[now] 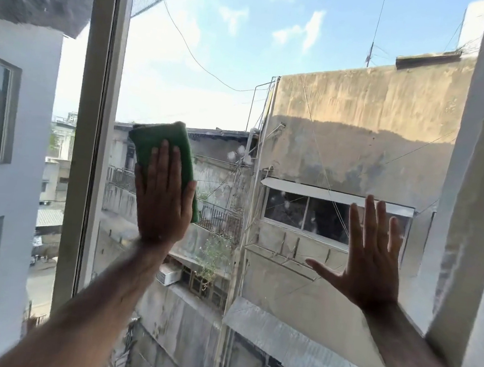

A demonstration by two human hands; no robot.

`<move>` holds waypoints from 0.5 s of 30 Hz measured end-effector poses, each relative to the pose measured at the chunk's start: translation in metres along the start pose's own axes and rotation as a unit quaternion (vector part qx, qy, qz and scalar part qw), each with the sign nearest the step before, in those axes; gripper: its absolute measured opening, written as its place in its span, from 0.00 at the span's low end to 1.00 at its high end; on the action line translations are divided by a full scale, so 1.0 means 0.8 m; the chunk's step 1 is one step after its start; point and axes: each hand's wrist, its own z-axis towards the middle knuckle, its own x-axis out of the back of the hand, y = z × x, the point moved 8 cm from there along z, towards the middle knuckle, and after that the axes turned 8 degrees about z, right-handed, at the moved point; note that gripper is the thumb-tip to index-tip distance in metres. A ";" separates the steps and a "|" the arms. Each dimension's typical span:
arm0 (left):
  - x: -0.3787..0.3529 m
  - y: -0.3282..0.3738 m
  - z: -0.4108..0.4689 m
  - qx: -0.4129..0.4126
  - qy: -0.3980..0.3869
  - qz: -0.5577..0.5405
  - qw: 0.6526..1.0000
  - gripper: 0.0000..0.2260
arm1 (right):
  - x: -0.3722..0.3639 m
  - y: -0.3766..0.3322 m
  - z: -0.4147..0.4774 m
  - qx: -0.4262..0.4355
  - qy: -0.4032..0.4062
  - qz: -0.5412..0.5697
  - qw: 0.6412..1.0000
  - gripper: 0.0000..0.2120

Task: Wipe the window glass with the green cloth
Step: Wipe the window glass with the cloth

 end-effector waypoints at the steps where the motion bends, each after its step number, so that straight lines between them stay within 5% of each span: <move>1: 0.001 0.008 0.022 0.028 0.004 -0.004 1.000 0.29 | 0.000 0.000 -0.001 0.000 -0.001 0.002 1.000 0.61; 4: 0.010 0.062 0.086 0.028 0.019 -0.011 0.999 0.29 | -0.001 0.001 -0.002 -0.001 0.000 0.007 1.000 0.62; 9: 0.011 0.165 0.039 -0.152 0.024 -0.008 0.988 0.31 | 0.000 0.003 -0.001 -0.008 -0.002 0.009 1.000 0.62; 15: -0.009 0.091 -0.117 -0.241 -0.039 0.035 0.969 0.33 | 0.000 0.000 -0.002 -0.008 -0.001 0.002 1.000 0.62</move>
